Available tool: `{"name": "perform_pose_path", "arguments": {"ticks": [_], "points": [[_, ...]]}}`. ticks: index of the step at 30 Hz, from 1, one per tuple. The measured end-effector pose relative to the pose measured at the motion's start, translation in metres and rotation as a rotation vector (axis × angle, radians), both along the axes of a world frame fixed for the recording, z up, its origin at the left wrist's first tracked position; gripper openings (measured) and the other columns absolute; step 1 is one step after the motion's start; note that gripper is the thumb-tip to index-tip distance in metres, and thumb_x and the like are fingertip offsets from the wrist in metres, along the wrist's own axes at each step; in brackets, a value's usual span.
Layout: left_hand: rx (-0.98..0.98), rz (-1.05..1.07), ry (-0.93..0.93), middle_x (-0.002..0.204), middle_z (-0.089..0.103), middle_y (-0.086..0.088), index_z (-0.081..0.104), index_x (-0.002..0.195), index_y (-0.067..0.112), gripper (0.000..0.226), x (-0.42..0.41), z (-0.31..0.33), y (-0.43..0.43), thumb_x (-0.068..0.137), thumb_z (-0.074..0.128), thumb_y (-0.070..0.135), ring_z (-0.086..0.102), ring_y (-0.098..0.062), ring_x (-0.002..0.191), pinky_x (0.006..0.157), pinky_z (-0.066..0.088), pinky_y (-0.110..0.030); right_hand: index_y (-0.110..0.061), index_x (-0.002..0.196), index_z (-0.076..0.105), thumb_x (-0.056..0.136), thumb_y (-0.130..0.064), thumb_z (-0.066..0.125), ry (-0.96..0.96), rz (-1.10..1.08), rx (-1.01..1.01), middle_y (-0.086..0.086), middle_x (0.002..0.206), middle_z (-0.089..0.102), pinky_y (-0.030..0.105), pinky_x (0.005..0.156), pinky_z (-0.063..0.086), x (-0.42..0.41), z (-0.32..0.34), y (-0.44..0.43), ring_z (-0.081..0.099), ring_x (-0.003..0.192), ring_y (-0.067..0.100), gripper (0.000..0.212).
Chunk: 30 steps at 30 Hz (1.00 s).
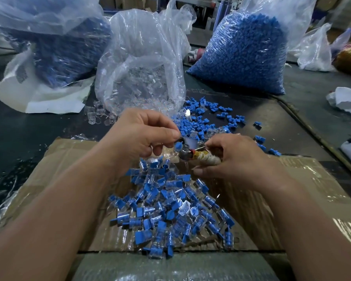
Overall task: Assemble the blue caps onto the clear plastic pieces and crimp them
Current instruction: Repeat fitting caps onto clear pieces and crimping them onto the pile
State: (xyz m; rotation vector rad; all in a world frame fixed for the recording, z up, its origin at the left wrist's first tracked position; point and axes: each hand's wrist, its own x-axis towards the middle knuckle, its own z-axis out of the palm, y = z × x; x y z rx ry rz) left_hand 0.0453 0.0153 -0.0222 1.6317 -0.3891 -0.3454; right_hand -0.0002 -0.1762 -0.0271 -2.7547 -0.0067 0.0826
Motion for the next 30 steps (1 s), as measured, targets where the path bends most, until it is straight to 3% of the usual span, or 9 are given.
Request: {"name": "perform_pose_path", "arguments": {"ticks": [2,6,10,14,17,20,22,26,30], "points": [[0.009,-0.024,0.012,0.049,0.058,-0.002,0.068,0.057,0.011,0.012,0.000,0.000,-0.001,0.068,0.068,0.007,0.042,-0.005,0.037,0.035,0.030,-0.010,-0.035,0.087,0.054,0.059,-0.053,0.074,0.006,0.015,-0.036,-0.018,0.083,0.049,0.020,0.058,0.031,0.001,-0.001,0.001,0.042,0.075,-0.002,0.039],[-0.014,-0.032,0.014,0.045,0.055,0.001,0.068,0.056,0.010,0.020,-0.001,0.000,-0.003,0.060,0.068,0.030,0.039,-0.004,0.036,0.034,0.030,-0.010,-0.035,0.087,0.053,0.061,-0.052,0.073,0.032,0.050,-0.046,-0.018,0.081,0.047,0.019,0.057,0.029,0.000,-0.002,0.004,0.041,0.074,-0.002,0.037],[0.034,0.256,-0.094,0.054,0.061,0.005,0.068,0.068,0.015,0.015,0.008,-0.009,-0.003,0.081,0.064,0.008,0.050,-0.002,0.044,0.038,0.039,-0.009,-0.032,0.104,0.055,0.057,-0.059,0.071,0.063,0.068,-0.054,-0.016,0.093,0.047,0.024,0.072,0.036,-0.001,0.000,0.002,0.043,0.087,0.004,0.057],[0.487,0.309,-0.394,0.085,0.063,0.011,0.067,0.099,0.025,0.022,0.009,-0.021,-0.008,0.087,0.058,0.009,0.059,-0.003,0.072,0.060,0.047,-0.012,-0.028,0.117,0.053,0.065,-0.065,0.063,0.062,0.087,-0.074,-0.013,0.098,0.044,0.025,0.076,0.032,-0.001,0.002,-0.001,0.041,0.095,0.006,0.064],[0.732,0.156,-0.447,0.121,0.054,0.002,0.058,0.122,0.027,0.034,0.010,-0.027,-0.012,0.089,0.054,0.018,0.053,-0.016,0.105,0.091,0.041,-0.031,-0.027,0.107,0.061,0.069,-0.069,0.050,0.012,0.108,-0.045,-0.012,0.093,0.047,0.019,0.066,0.032,0.000,0.004,0.000,0.042,0.086,0.005,0.058],[0.794,0.087,-0.411,0.125,0.041,0.004,0.052,0.128,0.031,0.038,0.011,-0.028,-0.011,0.091,0.052,0.025,0.036,-0.017,0.123,0.107,0.029,-0.035,-0.034,0.084,0.060,0.074,-0.061,0.050,-0.135,0.024,0.092,-0.020,0.084,0.050,0.014,0.065,0.032,0.000,0.003,-0.001,0.046,0.079,-0.003,0.030],[0.813,0.071,-0.376,0.119,0.037,0.005,0.050,0.129,0.032,0.039,0.011,-0.029,-0.011,0.091,0.050,0.027,0.035,-0.017,0.121,0.108,0.029,-0.035,-0.036,0.073,0.055,0.080,-0.048,0.055,-0.271,-0.081,0.196,-0.021,0.078,0.053,0.014,0.063,0.036,0.001,0.002,-0.005,0.049,0.073,-0.004,0.014],[0.810,0.120,-0.368,0.103,0.034,0.004,0.054,0.123,0.029,0.035,0.010,-0.029,-0.010,0.089,0.051,0.022,0.039,-0.017,0.106,0.095,0.033,-0.031,-0.035,0.067,0.055,0.085,-0.032,0.063,-0.451,-0.234,0.290,-0.018,0.067,0.057,0.015,0.058,0.040,0.001,0.000,-0.009,0.053,0.063,-0.001,0.020],[0.810,0.144,-0.395,0.113,0.049,-0.001,0.056,0.120,0.025,0.033,0.011,-0.030,-0.011,0.088,0.052,0.017,0.045,-0.018,0.107,0.088,0.034,-0.028,-0.036,0.068,0.054,0.086,-0.029,0.061,-0.486,-0.292,0.294,-0.019,0.067,0.056,0.013,0.057,0.039,0.003,-0.001,-0.011,0.054,0.063,-0.001,0.021]]}}
